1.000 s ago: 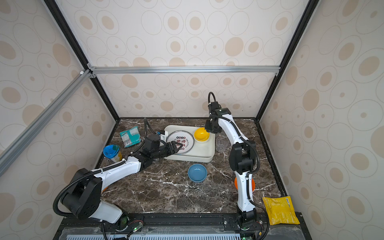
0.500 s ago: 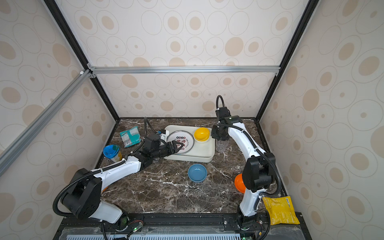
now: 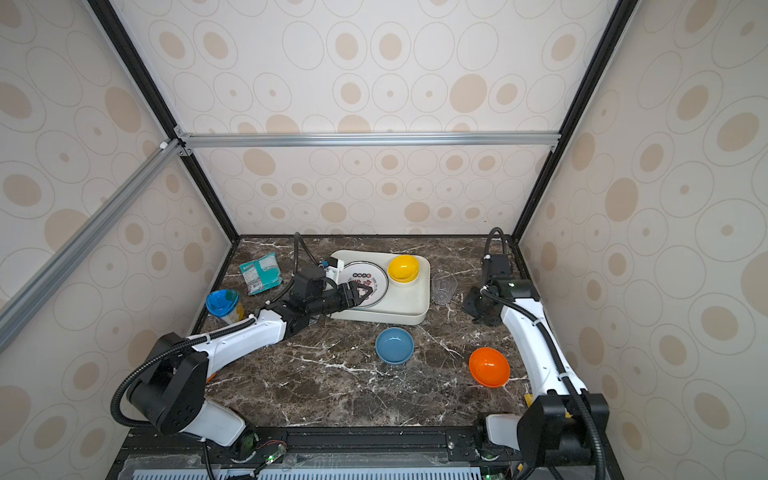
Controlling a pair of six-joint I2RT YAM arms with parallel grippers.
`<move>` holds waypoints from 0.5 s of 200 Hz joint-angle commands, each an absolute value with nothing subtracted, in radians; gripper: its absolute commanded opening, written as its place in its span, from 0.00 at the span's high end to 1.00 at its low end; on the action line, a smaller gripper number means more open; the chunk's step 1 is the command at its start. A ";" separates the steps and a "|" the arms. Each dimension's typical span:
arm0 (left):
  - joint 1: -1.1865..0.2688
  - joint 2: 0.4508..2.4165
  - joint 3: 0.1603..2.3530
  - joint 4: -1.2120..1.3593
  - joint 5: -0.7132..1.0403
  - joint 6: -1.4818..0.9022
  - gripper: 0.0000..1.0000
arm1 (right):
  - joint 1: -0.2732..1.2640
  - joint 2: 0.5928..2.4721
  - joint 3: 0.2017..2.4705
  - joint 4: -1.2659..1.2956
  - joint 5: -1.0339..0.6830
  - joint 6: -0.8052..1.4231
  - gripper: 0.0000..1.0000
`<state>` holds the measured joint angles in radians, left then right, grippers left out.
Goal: Place the mixed dishes into the plastic bin
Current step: 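Move the right gripper down to the orange bowl near the yellow bag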
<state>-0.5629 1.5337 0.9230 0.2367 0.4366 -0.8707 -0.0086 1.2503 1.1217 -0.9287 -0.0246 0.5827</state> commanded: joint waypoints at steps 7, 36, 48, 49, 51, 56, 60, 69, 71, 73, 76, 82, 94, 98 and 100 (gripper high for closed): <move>-0.569 1.545 0.962 0.274 0.455 -0.847 0.33 | -0.054 1.191 1.057 -1.042 0.001 0.652 0.48; -0.570 1.545 0.951 0.273 0.460 -0.854 0.33 | -0.112 1.148 1.002 -1.123 0.060 0.711 0.42; -0.570 1.544 0.944 0.306 0.462 -0.857 0.33 | -0.139 1.128 0.983 -1.147 0.077 0.737 0.39; -0.570 1.545 0.944 0.307 0.462 -0.857 0.33 | -0.143 1.125 0.981 -1.149 0.079 0.739 0.38; -0.570 1.544 0.943 0.307 0.462 -0.857 0.33 | -0.146 1.123 0.978 -1.152 0.084 0.744 0.36; -0.570 1.543 0.941 0.310 0.463 -0.857 0.33 | -0.152 1.112 0.971 -1.161 0.096 0.755 0.35; -0.570 1.543 0.938 0.311 0.463 -0.857 0.33 | -0.159 1.104 0.964 -1.169 0.107 0.769 0.31; -0.571 1.544 0.934 0.317 0.465 -0.860 0.33 | -0.166 1.090 0.949 -1.182 0.137 0.798 0.27; -0.570 1.544 0.933 0.319 0.464 -0.860 0.33 | -0.166 1.086 0.946 -1.185 0.142 0.805 0.27; -0.569 1.544 0.932 0.321 0.465 -0.861 0.33 | -0.168 1.084 0.942 -1.186 0.144 0.810 0.27; -0.569 1.545 0.931 0.323 0.465 -0.861 0.33 | -0.171 1.081 0.938 -1.187 0.150 0.816 0.27; -0.569 1.545 0.928 0.328 0.465 -0.864 0.33 | -0.174 1.077 0.929 -1.187 0.158 0.830 0.27; -0.570 1.545 0.923 0.338 0.479 -0.869 0.33 | -0.181 1.079 0.918 -1.188 0.175 0.851 0.27; -0.569 1.546 0.923 0.341 0.494 -0.871 0.33 | -0.185 1.082 0.914 -1.191 0.179 0.857 0.27; -0.570 1.546 0.924 0.343 0.495 -0.872 0.33 | -0.187 1.084 0.914 -1.193 0.179 0.860 0.27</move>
<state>-0.5640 1.5375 0.9226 0.2909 0.4515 -0.8707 -0.1707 1.0863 0.9367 -1.1316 0.1093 0.7715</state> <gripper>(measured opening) 0.668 0.733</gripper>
